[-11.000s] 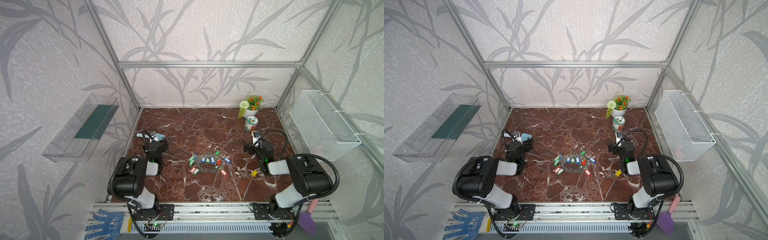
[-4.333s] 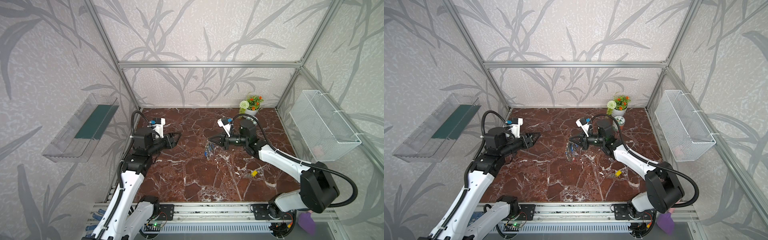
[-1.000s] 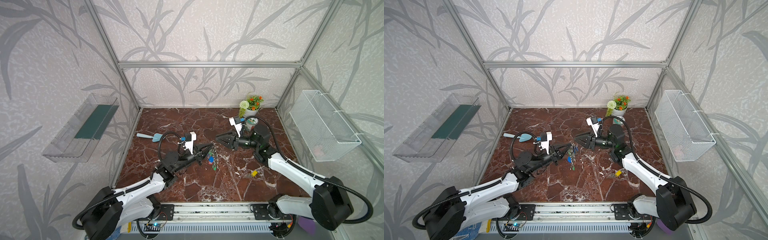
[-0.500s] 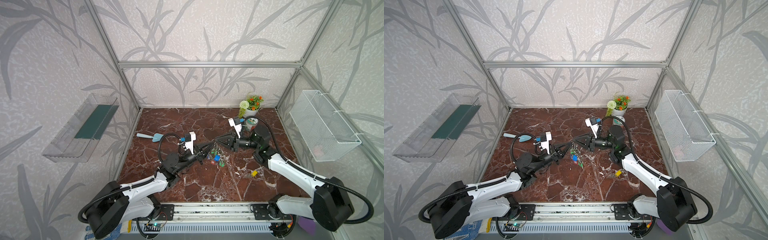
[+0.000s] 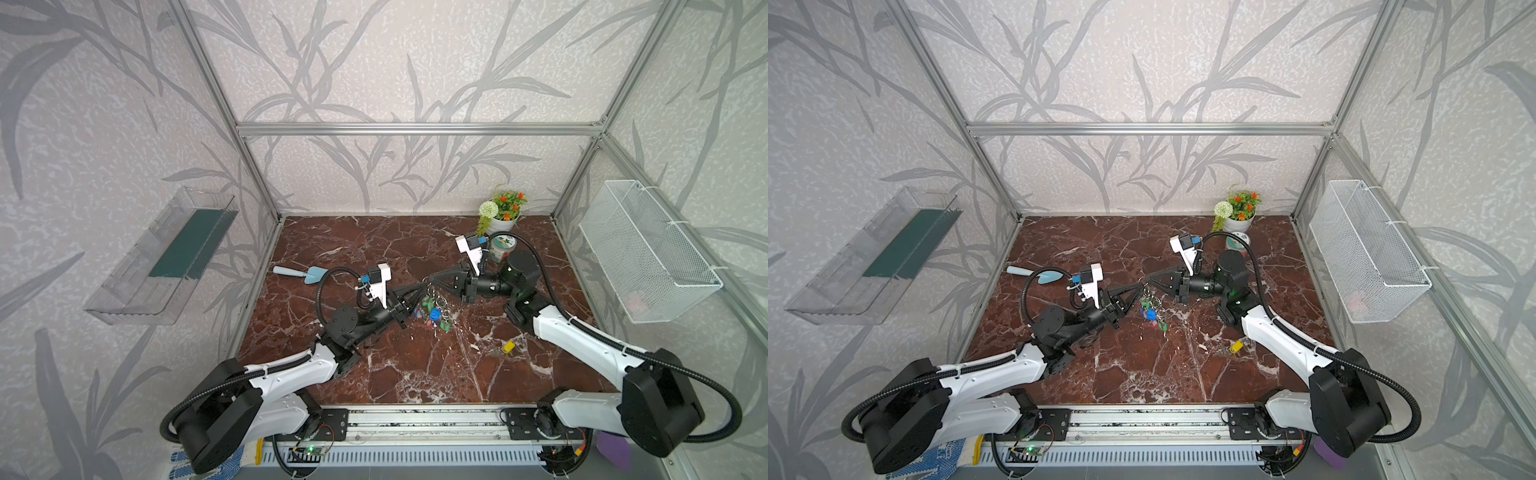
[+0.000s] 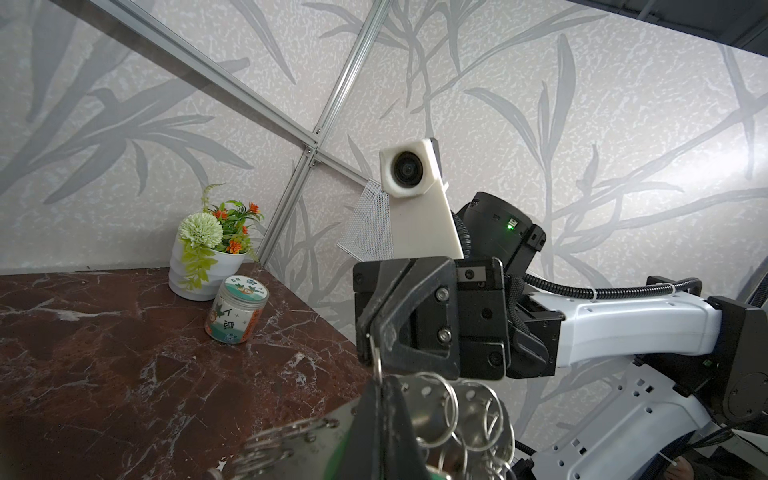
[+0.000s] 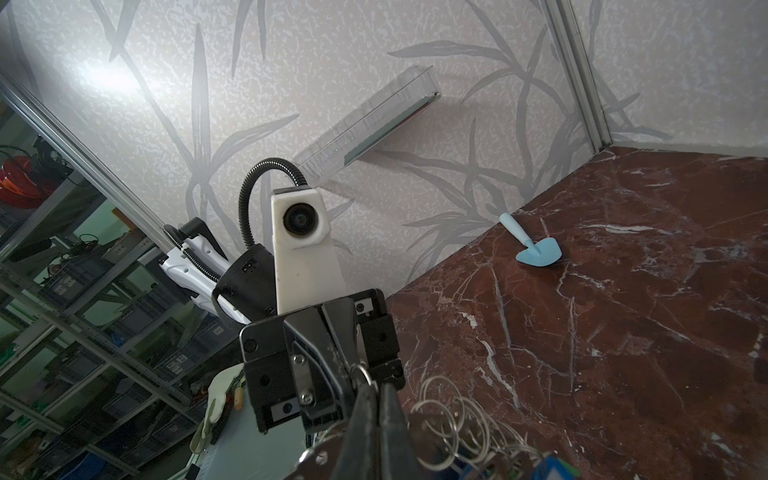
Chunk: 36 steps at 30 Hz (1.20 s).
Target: Put the keys on the keyring
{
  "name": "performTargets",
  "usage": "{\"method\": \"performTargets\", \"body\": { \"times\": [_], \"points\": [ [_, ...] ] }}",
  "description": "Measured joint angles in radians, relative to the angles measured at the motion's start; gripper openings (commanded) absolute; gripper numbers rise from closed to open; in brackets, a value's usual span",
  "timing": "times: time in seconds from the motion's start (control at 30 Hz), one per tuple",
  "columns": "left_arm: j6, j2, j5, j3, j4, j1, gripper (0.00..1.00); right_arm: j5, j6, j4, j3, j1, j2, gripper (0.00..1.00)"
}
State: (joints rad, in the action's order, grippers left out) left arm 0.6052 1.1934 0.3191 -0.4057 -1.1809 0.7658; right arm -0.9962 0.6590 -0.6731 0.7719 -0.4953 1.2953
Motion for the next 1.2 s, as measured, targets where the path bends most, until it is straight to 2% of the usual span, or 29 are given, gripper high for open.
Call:
{"method": "performTargets", "body": {
  "times": [0.33,0.5,0.77,0.97,1.2],
  "points": [
    [-0.005,0.024,-0.011,0.020,-0.043,0.000,0.00,0.003,-0.024,0.012,-0.004,-0.001,0.006,0.00],
    [-0.028,-0.019,-0.016,0.020,0.066,0.000,0.05,0.011,-0.090,0.079,-0.004,-0.002,0.004,0.00],
    [-0.055,-0.120,-0.036,0.019,0.258,0.001,0.07,0.011,-0.158,0.151,0.000,-0.013,0.003,0.00],
    [-0.077,-0.129,-0.019,0.008,0.323,0.001,0.14,0.006,-0.175,0.183,0.001,-0.014,0.003,0.00],
    [-0.092,-0.124,0.001,-0.019,0.384,0.000,0.13,-0.006,-0.224,0.246,0.014,-0.013,0.003,0.00]
  ]
}}
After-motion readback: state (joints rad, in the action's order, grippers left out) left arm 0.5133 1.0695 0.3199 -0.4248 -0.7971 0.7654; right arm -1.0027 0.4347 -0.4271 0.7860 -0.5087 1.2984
